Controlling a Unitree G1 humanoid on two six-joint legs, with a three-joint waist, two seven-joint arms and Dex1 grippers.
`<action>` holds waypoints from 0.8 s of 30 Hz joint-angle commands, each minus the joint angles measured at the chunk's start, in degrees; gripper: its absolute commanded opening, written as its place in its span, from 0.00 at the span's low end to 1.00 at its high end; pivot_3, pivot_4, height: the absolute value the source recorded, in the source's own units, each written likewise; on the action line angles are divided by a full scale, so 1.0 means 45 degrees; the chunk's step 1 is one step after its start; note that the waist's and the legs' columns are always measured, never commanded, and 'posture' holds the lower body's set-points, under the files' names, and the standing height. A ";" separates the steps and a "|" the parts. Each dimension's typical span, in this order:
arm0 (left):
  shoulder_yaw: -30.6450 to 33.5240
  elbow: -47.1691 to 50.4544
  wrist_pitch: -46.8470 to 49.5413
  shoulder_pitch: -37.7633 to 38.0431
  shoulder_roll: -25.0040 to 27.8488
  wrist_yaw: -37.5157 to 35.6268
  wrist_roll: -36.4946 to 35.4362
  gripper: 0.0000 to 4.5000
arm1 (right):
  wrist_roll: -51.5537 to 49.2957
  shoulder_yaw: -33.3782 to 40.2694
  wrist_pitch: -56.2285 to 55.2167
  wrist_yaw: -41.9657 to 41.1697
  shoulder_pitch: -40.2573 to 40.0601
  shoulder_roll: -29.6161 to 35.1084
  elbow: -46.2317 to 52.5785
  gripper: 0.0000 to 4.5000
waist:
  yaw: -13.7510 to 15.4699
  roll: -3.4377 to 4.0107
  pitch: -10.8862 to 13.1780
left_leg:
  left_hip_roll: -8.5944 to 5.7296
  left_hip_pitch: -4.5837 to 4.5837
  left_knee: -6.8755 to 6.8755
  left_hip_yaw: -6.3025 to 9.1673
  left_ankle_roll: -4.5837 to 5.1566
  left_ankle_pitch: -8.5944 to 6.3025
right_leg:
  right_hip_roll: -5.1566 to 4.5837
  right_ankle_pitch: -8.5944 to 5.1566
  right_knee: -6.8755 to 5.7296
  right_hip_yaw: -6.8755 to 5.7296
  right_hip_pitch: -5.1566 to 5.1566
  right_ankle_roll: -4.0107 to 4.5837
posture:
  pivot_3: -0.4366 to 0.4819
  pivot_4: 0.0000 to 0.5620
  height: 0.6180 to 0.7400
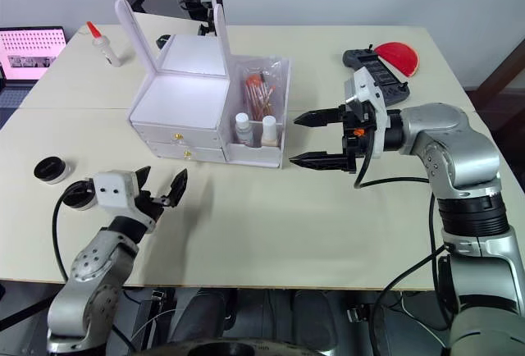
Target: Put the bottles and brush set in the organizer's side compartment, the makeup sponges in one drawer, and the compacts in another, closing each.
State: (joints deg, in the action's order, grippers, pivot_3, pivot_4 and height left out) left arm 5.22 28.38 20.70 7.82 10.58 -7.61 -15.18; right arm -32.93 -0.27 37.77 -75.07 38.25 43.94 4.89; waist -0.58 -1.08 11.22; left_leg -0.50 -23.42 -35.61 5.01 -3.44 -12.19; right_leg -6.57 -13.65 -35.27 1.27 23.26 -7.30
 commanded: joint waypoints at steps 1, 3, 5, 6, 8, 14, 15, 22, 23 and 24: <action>-0.0423 -0.0395 -0.0863 -0.0395 -0.0200 0.0120 0.0663 0.99 | -0.0332 0.0188 0.0164 0.0280 0.0250 -0.0026 0.0612 1.00 | 0.0000 0.0000 0.0000 | 0.0000 -0.0003 0.0000 0.0000 0.0000 0.0000 | 0.0000 0.0000 0.0004 0.0000 0.0000 0.0000 | 0.48 0.27 1.00; -0.0560 -0.0777 -0.1046 -0.0726 -0.0378 0.0132 0.0780 0.99 | -0.0250 0.0141 0.0184 0.0471 0.0235 -0.0083 0.0680 1.00 | 0.0003 0.0000 0.0000 | -0.0001 -0.0006 0.0003 -0.0001 0.0000 0.0000 | -0.0001 0.0000 0.0011 0.0000 0.0001 -0.0001 | 0.48 0.27 1.00; -0.0582 -0.1050 -0.1154 -0.0980 -0.0489 0.0144 0.0845 0.99 | -0.0239 0.0135 0.0290 0.0662 0.0260 -0.0101 0.0694 1.00 | 0.0003 0.0000 0.0000 | -0.0001 -0.0006 0.0006 -0.0001 0.0000 0.0000 | 0.0000 0.0000 0.0010 -0.0002 0.0002 -0.0002 | 0.48 0.27 1.00; -0.0600 -0.1187 -0.1157 -0.1106 -0.0534 0.0100 0.0856 0.99 | -0.0220 0.0145 0.0251 0.0737 0.0268 -0.0107 0.0703 1.00 | 0.0003 -0.0002 0.0001 | 0.0000 -0.0006 0.0006 0.0001 0.0000 0.0000 | 0.0001 0.0000 0.0008 -0.0004 0.0003 -0.0002 | 0.48 0.27 1.00; -0.0640 -0.1548 -0.1284 -0.1357 -0.0604 0.0055 0.0931 0.99 | -0.0241 0.0176 0.0298 0.0920 0.0272 -0.0115 0.0730 1.00 | -0.0013 -0.0001 0.0001 | 0.0000 -0.0005 0.0006 0.0001 0.0000 0.0000 | 0.0001 0.0001 0.0006 -0.0004 0.0003 -0.0003 | 0.48 0.27 1.00; -0.0949 -0.2348 -0.1357 -0.1813 -0.0656 0.0039 0.1282 0.58 | -0.0338 0.0224 0.0386 0.1210 0.0200 -0.0079 0.0931 1.00 | -0.0001 -0.0001 0.0001 | 0.0000 -0.0005 0.0004 0.0001 0.0001 0.0000 | 0.0001 0.0002 0.0004 -0.0005 0.0003 -0.0006 | 0.48 0.27 1.00; -0.1009 -0.2394 -0.1365 -0.1791 -0.0655 0.0006 0.1312 0.58 | -0.0349 0.0246 0.0385 0.1247 0.0180 -0.0066 0.0960 1.00 | -0.0005 -0.0001 0.0001 | 0.0000 -0.0005 0.0004 0.0002 0.0001 0.0000 | 0.0001 0.0002 0.0005 -0.0004 0.0004 -0.0006 | 0.48 0.27 1.00; -0.1058 -0.2794 -0.1779 -0.1860 -0.0886 -0.0055 0.1337 0.58 | -0.0421 0.0319 0.0366 0.1447 0.0131 0.0007 0.1006 1.00 | -0.0004 -0.0001 0.0001 | 0.0000 -0.0005 0.0003 0.0002 0.0001 0.0000 | 0.0001 0.0004 0.0004 -0.0004 0.0002 -0.0009 | 0.48 0.27 1.00; -0.1040 -0.2863 -0.1843 -0.1889 -0.0928 -0.0073 0.1332 0.58 | -0.0425 0.0317 0.0361 0.1465 0.0137 0.0005 0.0998 1.00 | -0.0004 -0.0001 0.0001 | 0.0000 -0.0005 0.0003 0.0001 0.0001 0.0000 | 0.0001 0.0004 0.0004 -0.0004 0.0002 -0.0009 | 0.48 0.27 1.00; -0.1039 -0.2936 -0.1909 -0.1921 -0.0941 -0.0083 0.1369 0.52 | -0.0424 0.0307 0.0349 0.1476 0.0141 0.0000 0.0982 1.00 | -0.0008 -0.0001 0.0001 | 0.0000 -0.0005 0.0003 0.0001 0.0001 0.0000 | 0.0001 0.0004 0.0004 -0.0004 0.0003 -0.0009 | 0.48 0.27 1.00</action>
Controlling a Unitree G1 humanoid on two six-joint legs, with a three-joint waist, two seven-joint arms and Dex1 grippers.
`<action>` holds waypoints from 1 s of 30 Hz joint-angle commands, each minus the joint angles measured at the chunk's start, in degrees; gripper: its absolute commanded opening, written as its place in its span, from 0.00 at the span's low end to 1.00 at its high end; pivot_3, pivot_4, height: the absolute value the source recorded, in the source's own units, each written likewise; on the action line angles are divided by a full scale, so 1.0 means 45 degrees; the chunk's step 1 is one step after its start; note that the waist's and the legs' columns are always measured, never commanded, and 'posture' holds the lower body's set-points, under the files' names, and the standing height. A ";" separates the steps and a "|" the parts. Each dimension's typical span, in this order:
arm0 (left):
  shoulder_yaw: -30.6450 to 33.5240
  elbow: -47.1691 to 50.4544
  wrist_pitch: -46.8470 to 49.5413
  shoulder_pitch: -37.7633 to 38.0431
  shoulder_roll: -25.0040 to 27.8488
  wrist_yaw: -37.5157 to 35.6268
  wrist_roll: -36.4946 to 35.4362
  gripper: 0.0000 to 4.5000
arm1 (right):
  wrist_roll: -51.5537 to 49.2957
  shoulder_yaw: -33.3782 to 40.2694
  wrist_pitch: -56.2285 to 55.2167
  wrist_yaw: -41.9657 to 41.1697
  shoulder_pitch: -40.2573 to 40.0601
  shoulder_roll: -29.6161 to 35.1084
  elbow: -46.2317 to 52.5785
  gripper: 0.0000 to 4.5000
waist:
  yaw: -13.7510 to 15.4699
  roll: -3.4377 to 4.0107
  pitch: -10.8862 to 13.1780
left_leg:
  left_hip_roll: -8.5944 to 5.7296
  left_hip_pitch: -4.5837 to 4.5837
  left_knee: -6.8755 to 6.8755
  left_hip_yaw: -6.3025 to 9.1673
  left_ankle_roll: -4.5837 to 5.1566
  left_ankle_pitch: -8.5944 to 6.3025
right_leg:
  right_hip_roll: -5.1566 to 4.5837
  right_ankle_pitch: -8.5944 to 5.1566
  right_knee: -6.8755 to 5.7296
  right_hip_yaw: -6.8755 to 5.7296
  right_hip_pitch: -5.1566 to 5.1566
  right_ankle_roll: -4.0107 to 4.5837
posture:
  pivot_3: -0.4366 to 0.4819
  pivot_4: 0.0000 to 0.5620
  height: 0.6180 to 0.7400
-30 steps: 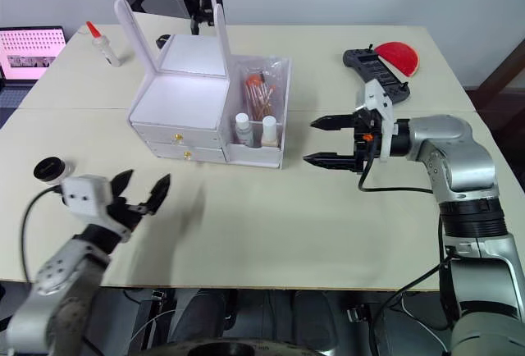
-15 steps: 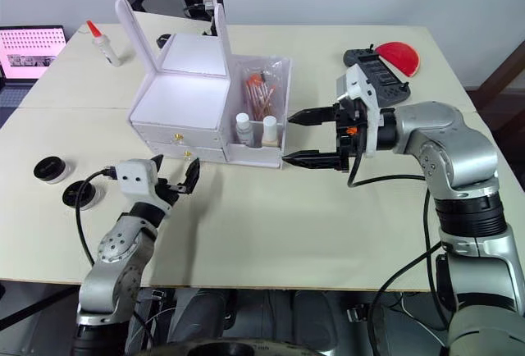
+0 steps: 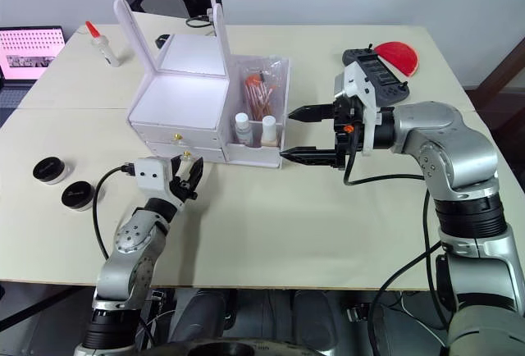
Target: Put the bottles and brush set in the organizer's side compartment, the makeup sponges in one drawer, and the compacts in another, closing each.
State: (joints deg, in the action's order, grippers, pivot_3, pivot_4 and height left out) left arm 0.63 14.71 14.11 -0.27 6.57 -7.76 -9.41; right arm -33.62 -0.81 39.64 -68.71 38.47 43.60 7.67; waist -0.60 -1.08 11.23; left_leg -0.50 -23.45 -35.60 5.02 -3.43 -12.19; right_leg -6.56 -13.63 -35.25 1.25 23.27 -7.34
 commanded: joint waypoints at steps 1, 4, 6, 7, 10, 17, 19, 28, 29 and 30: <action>0.0012 0.0041 -0.0543 -0.0153 -0.0083 -0.0060 0.0080 0.46 | -0.0247 0.0401 -0.0104 0.0071 0.0086 0.0074 0.0345 1.00 | -0.0006 0.0000 0.0000 | 0.0000 0.0000 0.0000 0.0001 0.0000 0.0000 | 0.0000 0.0000 0.0000 0.0000 0.0000 0.0000 | 0.48 0.27 1.00; 0.0105 0.0016 -0.0692 -0.0145 -0.0075 -0.0118 0.0059 0.14 | -0.0199 0.0321 -0.0194 0.0075 0.0070 0.0078 0.0272 1.00 | 0.0002 0.0000 0.0000 | 0.0000 0.0000 0.0001 0.0001 0.0000 0.0000 | 0.0000 0.0001 0.0000 0.0000 0.0001 -0.0001 | 0.48 0.27 1.00; 0.0100 0.0149 -0.0705 -0.0025 -0.0054 -0.0176 0.0054 0.07 | -0.0151 0.0263 -0.0275 0.0038 0.0050 0.0095 0.0264 1.00 | 0.0023 -0.0001 0.0000 | 0.0000 -0.0001 0.0000 -0.0001 0.0000 0.0000 | 0.0000 0.0001 0.0001 0.0000 0.0000 -0.0002 | 0.48 0.27 1.00; 0.0081 0.0243 -0.0696 0.0051 -0.0041 -0.0199 0.0054 0.07 | -0.0154 0.0252 -0.0285 0.0037 0.0053 0.0086 0.0274 1.00 | 0.0021 -0.0001 0.0000 | -0.0001 -0.0003 0.0000 0.0000 0.0000 0.0000 | -0.0001 0.0001 0.0003 0.0000 0.0000 -0.0002 | 0.48 0.27 1.00; 0.0033 0.0491 -0.0660 0.0243 -0.0001 -0.0233 0.0075 0.07 | -0.0232 0.0232 -0.0262 0.0028 0.0068 0.0061 0.0374 1.00 | 0.0008 0.0000 0.0000 | -0.0001 -0.0003 0.0001 0.0000 0.0000 0.0000 | -0.0001 0.0000 0.0004 0.0000 0.0000 -0.0002 | 0.48 0.27 1.00; -0.0353 0.1835 -0.0657 0.1922 0.0323 -0.0817 -0.0057 0.07 | -0.0592 0.0188 0.0223 0.0304 -0.0201 0.0108 0.1706 1.00 | -0.0002 0.0000 0.0000 | 0.0001 -0.0003 0.0012 0.0000 0.0001 -0.0001 | -0.0001 -0.0002 0.0005 0.0000 0.0009 -0.0002 | 0.48 0.27 1.00; -0.0258 0.2099 -0.0674 0.2262 0.0413 -0.0922 -0.0146 0.07 | -0.0611 0.0202 0.0420 0.0485 -0.0293 0.0229 0.2024 1.00 | 0.0004 0.0000 0.0000 | 0.0002 -0.0003 0.0012 0.0000 0.0001 -0.0001 | -0.0001 -0.0003 0.0005 0.0000 0.0010 -0.0001 | 0.48 0.27 1.00; 0.0003 0.3933 -0.0419 0.4782 0.1080 -0.1728 -0.0838 0.07 | -0.0312 -0.0127 0.1576 0.0490 -0.0937 0.1881 0.2495 1.00 | -0.0011 -0.0003 0.0001 | 0.0001 -0.0015 0.0013 -0.0008 0.0002 -0.0006 | -0.0016 -0.0005 0.0029 0.0000 0.0020 0.0003 | 0.48 0.27 1.00; 0.0047 0.4056 -0.0485 0.5028 0.1208 -0.1831 -0.0861 0.07 | -0.0329 -0.0109 0.1562 0.0450 -0.1017 0.1935 0.2539 1.00 | -0.0011 -0.0003 0.0001 | 0.0002 -0.0015 0.0019 -0.0009 0.0002 -0.0007 | -0.0015 -0.0006 0.0029 0.0000 0.0023 0.0003 | 0.48 0.27 1.00; 0.0088 0.4192 -0.0636 0.5345 0.1421 -0.2003 -0.0816 0.07 | -0.0340 -0.0094 0.1540 0.0434 -0.1076 0.1954 0.2565 1.00 | -0.0006 -0.0003 0.0001 | 0.0002 -0.0015 0.0027 -0.0010 0.0002 -0.0007 | -0.0015 -0.0008 0.0032 0.0000 0.0025 0.0003 | 0.48 0.27 1.00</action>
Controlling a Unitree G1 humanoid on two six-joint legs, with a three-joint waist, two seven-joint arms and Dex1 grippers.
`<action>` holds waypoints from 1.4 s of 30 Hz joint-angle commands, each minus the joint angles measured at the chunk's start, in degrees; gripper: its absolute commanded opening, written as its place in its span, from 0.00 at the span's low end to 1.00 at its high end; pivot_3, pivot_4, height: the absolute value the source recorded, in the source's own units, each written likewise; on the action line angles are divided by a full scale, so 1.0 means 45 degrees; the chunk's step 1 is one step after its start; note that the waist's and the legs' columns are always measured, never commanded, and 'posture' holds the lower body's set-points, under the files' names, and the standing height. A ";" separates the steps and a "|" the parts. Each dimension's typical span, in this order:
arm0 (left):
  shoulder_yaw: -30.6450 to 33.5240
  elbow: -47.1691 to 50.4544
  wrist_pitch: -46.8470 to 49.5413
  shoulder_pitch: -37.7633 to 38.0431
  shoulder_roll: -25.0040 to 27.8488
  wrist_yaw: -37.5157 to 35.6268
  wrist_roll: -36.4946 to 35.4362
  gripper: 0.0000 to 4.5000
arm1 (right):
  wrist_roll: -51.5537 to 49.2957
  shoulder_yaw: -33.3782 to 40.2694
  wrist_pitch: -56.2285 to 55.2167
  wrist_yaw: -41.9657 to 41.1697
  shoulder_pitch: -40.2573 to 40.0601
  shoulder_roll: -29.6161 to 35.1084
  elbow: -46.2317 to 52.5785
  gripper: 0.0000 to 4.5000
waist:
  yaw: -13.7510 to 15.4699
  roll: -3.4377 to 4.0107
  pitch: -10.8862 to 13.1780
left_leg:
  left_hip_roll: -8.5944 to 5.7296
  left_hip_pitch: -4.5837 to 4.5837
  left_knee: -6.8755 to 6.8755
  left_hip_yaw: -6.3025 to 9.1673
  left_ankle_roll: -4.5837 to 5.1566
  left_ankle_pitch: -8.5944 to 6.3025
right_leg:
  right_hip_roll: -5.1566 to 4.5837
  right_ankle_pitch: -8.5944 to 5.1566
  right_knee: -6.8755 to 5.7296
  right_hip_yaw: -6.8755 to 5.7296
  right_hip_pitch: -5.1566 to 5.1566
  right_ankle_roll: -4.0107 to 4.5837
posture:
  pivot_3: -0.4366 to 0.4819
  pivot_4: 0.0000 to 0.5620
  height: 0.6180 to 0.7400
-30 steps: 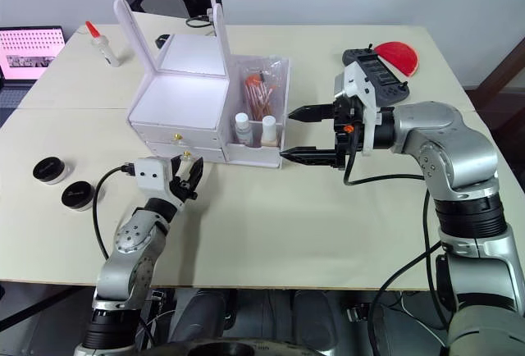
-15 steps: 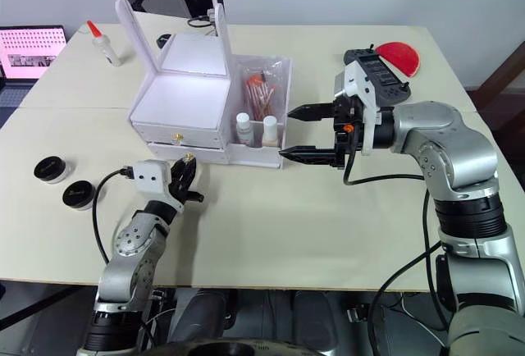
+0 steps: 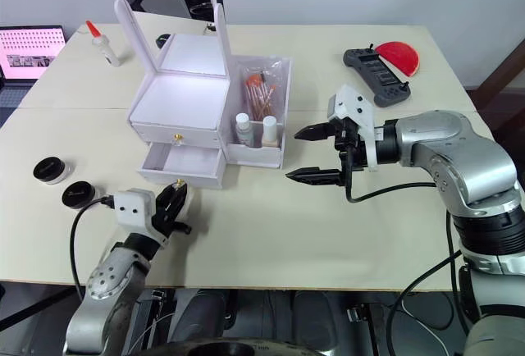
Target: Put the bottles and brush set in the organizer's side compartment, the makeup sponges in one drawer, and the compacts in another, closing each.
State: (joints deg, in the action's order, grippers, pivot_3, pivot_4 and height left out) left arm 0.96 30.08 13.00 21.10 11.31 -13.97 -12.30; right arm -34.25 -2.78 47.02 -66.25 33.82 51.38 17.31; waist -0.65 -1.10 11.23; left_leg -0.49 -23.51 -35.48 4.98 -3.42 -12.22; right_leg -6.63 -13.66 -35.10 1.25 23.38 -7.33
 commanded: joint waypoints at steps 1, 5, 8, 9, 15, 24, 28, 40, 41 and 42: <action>0.0071 0.0940 -0.0453 0.0944 0.0512 -0.0779 -0.0238 0.07 | -0.0212 0.0358 -0.0120 -0.0125 -0.0080 0.0240 0.0428 1.00 | 0.0004 -0.0002 0.0001 | -0.0001 0.0000 0.0003 -0.0003 0.0000 0.0000 | -0.0002 -0.0001 0.0003 0.0001 0.0002 -0.0001 | 0.48 0.27 1.00; 0.0250 0.1835 -0.0698 0.2481 0.0623 -0.1141 -0.0876 0.07 | -0.0199 0.0276 -0.0365 -0.0118 -0.0107 0.0020 0.0337 1.00 | -0.0028 -0.0002 0.0001 | -0.0001 -0.0013 0.0009 -0.0020 0.0008 -0.0008 | -0.0013 -0.0002 0.0030 0.0005 0.0008 -0.0002 | 0.48 0.27 1.00; 0.0134 0.2327 -0.0801 0.3291 0.0608 -0.1231 -0.0977 0.07 | -0.0168 0.0139 -0.0487 -0.0151 -0.0077 -0.0117 0.0235 1.00 | 0.0024 -0.0005 0.0003 | -0.0002 -0.0022 0.0011 -0.0025 0.0015 -0.0014 | -0.0016 -0.0005 0.0040 0.0006 0.0017 -0.0006 | 0.48 0.27 1.00; 0.0149 0.2395 -0.0814 0.3394 0.0547 -0.1180 -0.1009 0.07 | -0.0158 0.0116 -0.0534 -0.0177 -0.0066 -0.0148 0.0189 1.00 | 0.0058 -0.0007 0.0005 | -0.0002 -0.0024 0.0012 -0.0024 0.0015 -0.0014 | -0.0016 -0.0006 0.0040 0.0003 0.0019 -0.0007 | 0.48 0.27 1.00; 0.0427 0.2316 -0.0722 0.3192 0.0330 -0.0857 -0.1008 0.07 | -0.0024 -0.0076 -0.0826 -0.0203 0.0022 -0.0342 -0.0099 1.00 | 0.0003 -0.0008 0.0005 | -0.0001 -0.0056 -0.0035 -0.0026 0.0009 -0.0018 | -0.0021 -0.0030 0.0041 0.0000 0.0025 -0.0046 | 0.48 0.27 1.00; 0.0662 0.2327 -0.0381 0.2474 0.0378 -0.0645 -0.1129 0.07 | 0.0125 -0.0158 -0.1103 -0.0124 -0.0054 -0.0487 -0.0254 1.00 | 0.0033 -0.0007 0.0005 | -0.0003 -0.0138 -0.0052 -0.0021 0.0018 -0.0012 | -0.0018 0.0003 0.0012 -0.0006 0.0090 0.0002 | 0.48 0.27 1.00; 0.0840 0.2746 0.0209 0.2206 0.0476 -0.0285 -0.1084 0.07 | 0.0185 -0.0143 -0.1187 -0.0132 -0.0094 -0.0525 -0.0283 1.00 | 0.0023 -0.0007 0.0005 | -0.0002 -0.0139 -0.0072 -0.0019 0.0019 -0.0012 | -0.0014 0.0003 -0.0009 -0.0008 0.0095 0.0001 | 0.48 0.27 1.00; 0.1863 0.3366 0.0699 0.2777 0.0831 -0.0732 -0.2263 0.99 | 0.0231 0.0088 -0.1615 -0.0286 -0.0387 -0.0719 -0.0664 1.00 | -0.0011 -0.0007 0.0004 | -0.0001 -0.0163 -0.0123 -0.0015 0.0018 -0.0012 | -0.0012 0.0010 -0.0020 -0.0008 0.0094 0.0011 | 0.48 0.27 1.00; 0.2239 0.3288 0.0558 0.2957 0.0932 -0.0928 -0.2435 0.99 | 0.0184 0.0245 -0.1749 -0.0251 -0.0425 -0.0816 -0.0877 1.00 | -0.0033 -0.0005 0.0003 | -0.0001 -0.0163 -0.0118 -0.0016 0.0019 -0.0013 | -0.0012 0.0009 -0.0019 -0.0009 0.0096 0.0011 | 0.48 0.27 1.00; 0.2588 0.3227 0.0403 0.3103 0.1006 -0.1122 -0.2622 0.99 | 0.0092 0.0463 -0.1903 -0.0151 -0.0422 -0.1005 -0.1149 1.00 | -0.0037 -0.0005 0.0003 | -0.0001 -0.0163 -0.0115 -0.0016 0.0022 -0.0015 | -0.0012 0.0009 -0.0020 -0.0008 0.0101 0.0010 | 0.48 0.27 1.00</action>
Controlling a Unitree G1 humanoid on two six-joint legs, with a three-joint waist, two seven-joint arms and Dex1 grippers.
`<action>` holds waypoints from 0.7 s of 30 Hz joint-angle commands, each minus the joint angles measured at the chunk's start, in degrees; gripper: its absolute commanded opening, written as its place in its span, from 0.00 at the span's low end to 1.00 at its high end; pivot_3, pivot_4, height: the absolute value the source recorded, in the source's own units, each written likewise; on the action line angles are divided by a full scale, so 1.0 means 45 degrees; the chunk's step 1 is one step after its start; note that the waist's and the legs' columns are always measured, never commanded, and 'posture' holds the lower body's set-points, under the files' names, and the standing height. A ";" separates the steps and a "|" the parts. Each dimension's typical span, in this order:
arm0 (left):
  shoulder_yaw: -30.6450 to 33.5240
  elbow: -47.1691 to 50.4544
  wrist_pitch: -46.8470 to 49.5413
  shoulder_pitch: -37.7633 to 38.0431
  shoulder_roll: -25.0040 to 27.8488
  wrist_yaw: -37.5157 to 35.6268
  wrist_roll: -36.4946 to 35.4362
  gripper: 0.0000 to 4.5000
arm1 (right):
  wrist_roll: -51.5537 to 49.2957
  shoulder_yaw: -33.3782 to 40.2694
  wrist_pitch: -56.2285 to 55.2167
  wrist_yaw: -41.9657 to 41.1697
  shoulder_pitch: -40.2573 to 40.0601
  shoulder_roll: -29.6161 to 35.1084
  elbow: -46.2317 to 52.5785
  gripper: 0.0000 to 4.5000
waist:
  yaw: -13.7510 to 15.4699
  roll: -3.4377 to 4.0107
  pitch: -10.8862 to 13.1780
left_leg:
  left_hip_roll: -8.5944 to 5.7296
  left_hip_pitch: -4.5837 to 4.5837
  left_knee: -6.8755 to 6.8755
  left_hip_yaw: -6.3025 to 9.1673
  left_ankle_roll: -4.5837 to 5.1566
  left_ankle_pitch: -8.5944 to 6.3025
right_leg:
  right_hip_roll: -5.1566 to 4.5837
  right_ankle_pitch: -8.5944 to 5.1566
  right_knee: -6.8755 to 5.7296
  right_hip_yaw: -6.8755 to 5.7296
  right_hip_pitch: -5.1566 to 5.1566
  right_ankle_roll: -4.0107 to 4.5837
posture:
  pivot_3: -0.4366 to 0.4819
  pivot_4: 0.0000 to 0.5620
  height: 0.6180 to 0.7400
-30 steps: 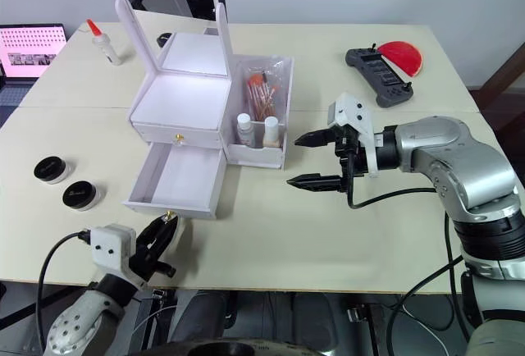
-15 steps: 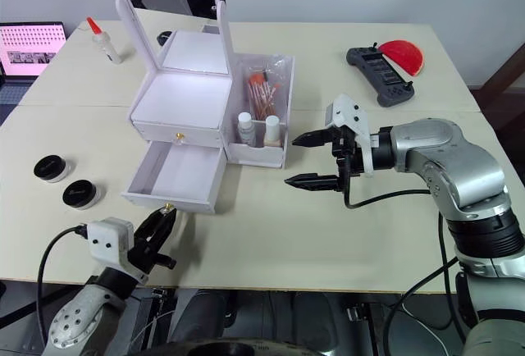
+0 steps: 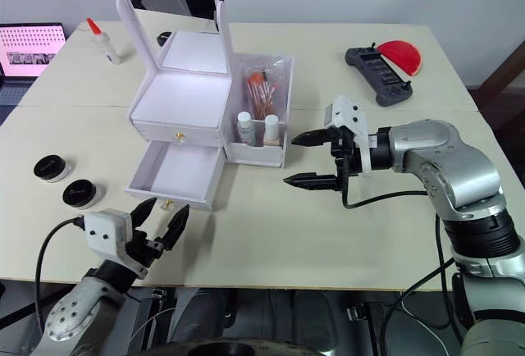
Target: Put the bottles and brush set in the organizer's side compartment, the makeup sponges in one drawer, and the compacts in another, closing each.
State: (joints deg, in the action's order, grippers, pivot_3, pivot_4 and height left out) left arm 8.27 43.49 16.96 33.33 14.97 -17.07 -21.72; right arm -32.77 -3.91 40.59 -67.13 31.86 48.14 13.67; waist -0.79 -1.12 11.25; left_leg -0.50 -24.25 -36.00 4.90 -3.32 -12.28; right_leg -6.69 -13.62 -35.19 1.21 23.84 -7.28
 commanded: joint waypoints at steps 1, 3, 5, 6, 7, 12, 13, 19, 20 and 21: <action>0.1274 0.0208 -0.0632 0.0502 0.0230 -0.0625 -0.0745 0.99 | -0.0338 0.0973 -0.0576 0.0230 0.0049 -0.0523 -0.0648 1.00 | -0.0010 -0.0001 0.0000 | 0.0002 0.0000 0.0002 0.0000 0.0000 0.0000 | 0.0001 0.0000 0.0000 -0.0001 0.0002 0.0000 | 0.48 0.27 1.00; 0.2056 0.0181 -0.1128 0.1006 0.0398 -0.1433 -0.1399 0.99 | -0.0235 0.1497 -0.1140 0.0263 -0.0036 -0.0727 -0.1530 1.00 | 0.0011 -0.0001 -0.0001 | 0.0004 -0.0002 -0.0004 -0.0002 0.0000 0.0000 | 0.0005 0.0001 -0.0003 0.0000 0.0003 0.0002 | 0.48 0.27 1.00; 0.2713 0.0148 -0.1571 0.1514 0.0573 -0.2294 -0.2024 0.99 | 0.0059 0.1803 -0.1879 0.0008 -0.0203 -0.0642 -0.2340 1.00 | 0.0031 -0.0012 -0.0002 | 0.0005 -0.0004 -0.0014 -0.0001 0.0000 0.0000 | 0.0006 0.0003 -0.0002 -0.0002 -0.0001 0.0005 | 0.48 0.27 1.00; 0.3292 -0.0020 -0.1867 0.1729 0.0719 -0.2736 -0.2364 0.99 | 0.0280 0.1929 -0.2361 -0.0181 -0.0266 -0.0500 -0.2820 1.00 | 0.0040 -0.0012 -0.0002 | 0.0001 -0.0008 -0.0019 -0.0003 0.0000 0.0000 | 0.0001 0.0002 0.0004 -0.0001 -0.0003 0.0005 | 0.48 0.27 1.00; 0.4046 -0.0328 -0.1879 0.1884 0.0940 -0.3131 -0.3016 0.99 | 0.0472 0.2137 -0.2822 -0.0161 -0.0217 -0.0450 -0.3435 1.00 | 0.0034 -0.0012 -0.0002 | 0.0001 -0.0011 -0.0022 -0.0007 0.0000 -0.0001 | -0.0001 0.0002 0.0015 -0.0001 -0.0007 0.0006 | 0.48 0.27 1.00; 0.7037 -0.2437 -0.1799 0.1780 0.2360 -0.4530 -0.4718 0.99 | 0.1503 0.2938 -0.5453 0.0219 0.0090 -0.0482 -0.6502 1.00 | -0.0042 -0.0008 -0.0002 | 0.0011 -0.0009 -0.0019 -0.0011 0.0000 0.0000 | 0.0002 0.0005 0.0005 -0.0005 0.0010 0.0011 | 0.48 0.27 1.00; 0.7599 -0.2977 -0.1628 0.1688 0.2808 -0.4684 -0.4817 0.99 | 0.1802 0.3120 -0.6110 0.0447 0.0132 -0.0445 -0.7341 1.00 | -0.0051 -0.0006 -0.0001 | 0.0012 -0.0009 -0.0019 -0.0011 0.0000 0.0000 | 0.0002 0.0006 0.0003 -0.0006 0.0010 0.0011 | 0.48 0.27 1.00; 0.9703 -0.5959 -0.1487 0.0730 0.4714 -0.5305 -0.4569 0.99 | 0.2892 0.3944 -0.8682 0.2055 0.0536 -0.0463 -1.1632 1.00 | -0.0081 -0.0005 -0.0003 | 0.0012 -0.0002 -0.0013 -0.0022 0.0002 0.0001 | 0.0004 0.0011 -0.0003 -0.0002 0.0003 0.0019 | 0.48 0.27 1.00; 0.9816 -0.6118 -0.1470 0.0658 0.4890 -0.5411 -0.4487 0.99 | 0.2973 0.3954 -0.8815 0.2005 0.0464 -0.0407 -1.2036 1.00 | -0.0090 -0.0003 -0.0002 | 0.0012 -0.0002 -0.0010 -0.0022 0.0002 0.0001 | 0.0004 0.0011 -0.0005 -0.0001 0.0004 0.0019 | 0.48 0.27 1.00; 0.9885 -0.6190 -0.1441 0.0612 0.4971 -0.5506 -0.4474 0.99 | 0.3115 0.3940 -0.9043 0.2056 0.0391 -0.0367 -1.2300 1.00 | -0.0098 -0.0003 -0.0002 | 0.0012 0.0000 -0.0006 -0.0023 0.0002 0.0001 | 0.0004 0.0011 -0.0004 0.0000 0.0003 0.0019 | 0.48 0.27 1.00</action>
State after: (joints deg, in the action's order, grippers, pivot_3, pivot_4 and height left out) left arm 50.92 15.51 10.76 36.14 36.64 -40.87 -42.17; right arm -19.19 12.20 2.21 -58.20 32.92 45.50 -40.82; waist -1.23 -1.13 11.24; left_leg -0.44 -24.24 -36.03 4.79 -3.31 -12.28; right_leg -6.67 -13.57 -35.21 1.21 23.84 -7.20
